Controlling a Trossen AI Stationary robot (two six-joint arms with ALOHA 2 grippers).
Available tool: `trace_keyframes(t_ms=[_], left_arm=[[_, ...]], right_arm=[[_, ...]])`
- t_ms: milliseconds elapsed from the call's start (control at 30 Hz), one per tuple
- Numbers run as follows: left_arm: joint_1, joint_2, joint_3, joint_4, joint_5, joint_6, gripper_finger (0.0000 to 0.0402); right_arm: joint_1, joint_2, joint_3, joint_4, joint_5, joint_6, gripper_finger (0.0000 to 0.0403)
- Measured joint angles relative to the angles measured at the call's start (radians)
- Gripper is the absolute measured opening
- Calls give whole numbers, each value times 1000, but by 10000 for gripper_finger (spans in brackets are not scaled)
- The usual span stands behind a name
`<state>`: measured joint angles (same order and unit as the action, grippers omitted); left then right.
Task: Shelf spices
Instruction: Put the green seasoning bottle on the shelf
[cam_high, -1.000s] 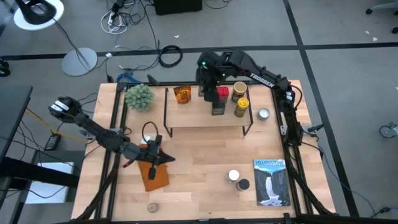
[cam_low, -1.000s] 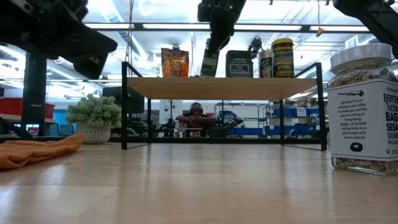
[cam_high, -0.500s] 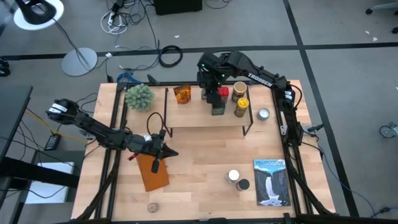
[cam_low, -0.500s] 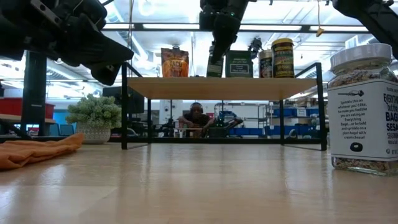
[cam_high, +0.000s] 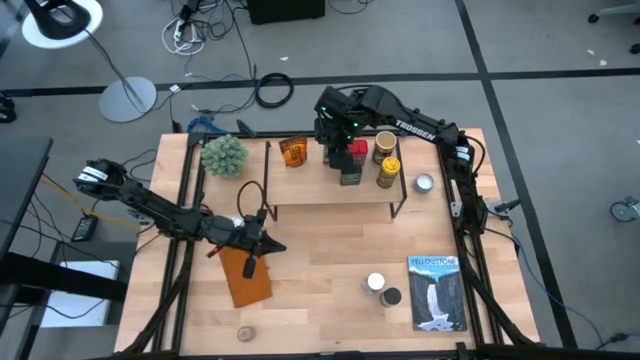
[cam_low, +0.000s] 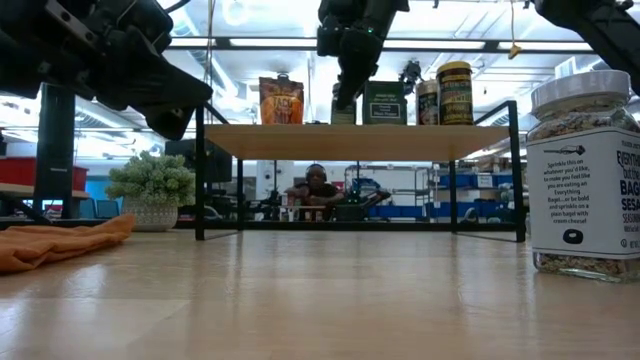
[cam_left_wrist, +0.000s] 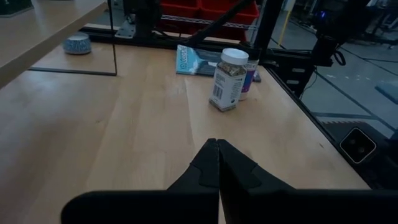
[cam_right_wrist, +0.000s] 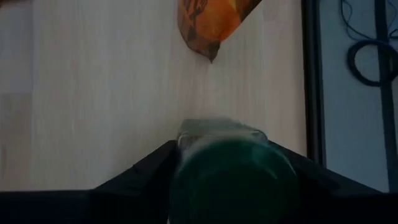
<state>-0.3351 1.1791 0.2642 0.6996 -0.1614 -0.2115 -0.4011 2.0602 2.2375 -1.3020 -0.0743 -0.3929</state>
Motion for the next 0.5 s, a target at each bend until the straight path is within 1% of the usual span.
trace_keyframes(t_ms=[167, 267, 500], left_arm=[[0, 0, 0, -1, 0, 1, 1], [0, 0, 0, -8, 1, -1, 1], [0, 0, 0, -8, 2, -2, 1]], right_arm=[[0, 0, 0, -4, -21, 1, 206], [5, 0, 0, -4, -23, 0, 205], [7, 0, 0, -4, -24, 7, 250]])
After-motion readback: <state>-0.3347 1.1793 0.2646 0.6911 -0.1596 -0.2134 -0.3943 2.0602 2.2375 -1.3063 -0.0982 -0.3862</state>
